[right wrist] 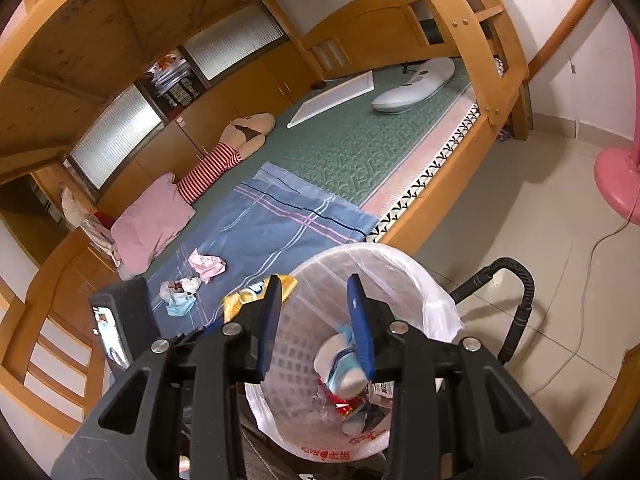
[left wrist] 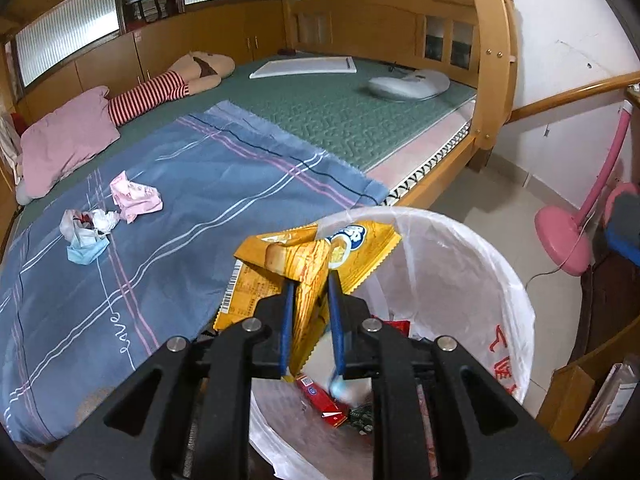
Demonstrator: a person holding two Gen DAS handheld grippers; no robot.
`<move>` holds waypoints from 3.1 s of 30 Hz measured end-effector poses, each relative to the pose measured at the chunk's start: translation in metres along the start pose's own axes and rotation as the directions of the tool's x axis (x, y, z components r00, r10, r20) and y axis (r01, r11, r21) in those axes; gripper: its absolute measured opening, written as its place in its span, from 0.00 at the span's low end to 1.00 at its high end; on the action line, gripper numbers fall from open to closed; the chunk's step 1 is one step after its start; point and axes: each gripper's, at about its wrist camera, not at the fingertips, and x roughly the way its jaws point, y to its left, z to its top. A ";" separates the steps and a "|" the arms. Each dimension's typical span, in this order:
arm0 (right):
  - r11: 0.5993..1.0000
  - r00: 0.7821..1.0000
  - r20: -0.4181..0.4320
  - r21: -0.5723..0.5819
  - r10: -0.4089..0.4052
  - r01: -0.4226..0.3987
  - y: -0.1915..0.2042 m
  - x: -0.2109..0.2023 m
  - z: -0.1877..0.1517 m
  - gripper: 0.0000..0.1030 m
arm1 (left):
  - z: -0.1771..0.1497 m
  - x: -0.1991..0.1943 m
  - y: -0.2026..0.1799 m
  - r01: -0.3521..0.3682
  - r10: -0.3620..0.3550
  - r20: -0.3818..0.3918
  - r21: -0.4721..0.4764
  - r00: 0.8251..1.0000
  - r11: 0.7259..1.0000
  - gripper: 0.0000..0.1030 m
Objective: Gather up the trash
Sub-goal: 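Carry the cup and chip bag over the wastebasket and open both tools, then move both open tools back toward the remaining tissues on the sheet, then grasp the pink printed tissue with the right tool, then grasp the light blue mask with the left tool while the right tool holds the pink tissue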
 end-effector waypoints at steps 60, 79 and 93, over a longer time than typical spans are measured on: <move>0.833 0.884 -0.455 -0.443 0.110 -0.332 0.264 0.282 -0.026 0.70 | -0.095 -0.141 0.351 -0.387 0.434 -0.002 -0.456 0.901 0.801 0.87; 0.768 0.806 -0.568 -0.587 -0.166 -0.256 0.324 0.495 -0.034 0.45 | -0.111 -0.114 0.415 -0.410 0.432 -0.095 -0.544 0.897 0.732 0.87; 0.851 0.812 -0.583 -0.441 -0.029 -0.286 0.285 0.441 -0.007 0.12 | -0.093 -0.090 0.402 -0.353 0.375 -0.063 -0.509 0.925 0.785 0.87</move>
